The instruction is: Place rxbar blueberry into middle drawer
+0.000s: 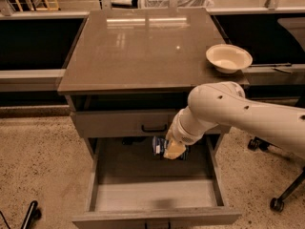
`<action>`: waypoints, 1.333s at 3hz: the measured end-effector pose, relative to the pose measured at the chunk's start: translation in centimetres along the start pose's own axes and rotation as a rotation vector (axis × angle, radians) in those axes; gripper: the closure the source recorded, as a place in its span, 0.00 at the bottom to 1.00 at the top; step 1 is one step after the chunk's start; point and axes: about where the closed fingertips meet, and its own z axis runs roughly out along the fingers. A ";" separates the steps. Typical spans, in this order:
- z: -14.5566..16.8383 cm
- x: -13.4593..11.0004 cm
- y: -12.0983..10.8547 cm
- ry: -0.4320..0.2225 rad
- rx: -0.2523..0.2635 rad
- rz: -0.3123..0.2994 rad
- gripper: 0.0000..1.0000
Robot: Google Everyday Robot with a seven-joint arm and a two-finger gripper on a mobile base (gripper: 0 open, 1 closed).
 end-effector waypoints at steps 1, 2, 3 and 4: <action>0.0 -0.1 0.0 -0.002 -0.001 0.001 1.00; 1.5 1.1 -0.5 -0.042 -0.021 0.028 1.00; 5.2 2.7 -1.7 -0.241 -0.021 0.101 1.00; 8.3 5.8 -1.7 -0.379 -0.018 0.105 1.00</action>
Offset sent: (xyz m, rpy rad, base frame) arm 0.0231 -0.0202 -0.0478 0.1434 0.0632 -0.0391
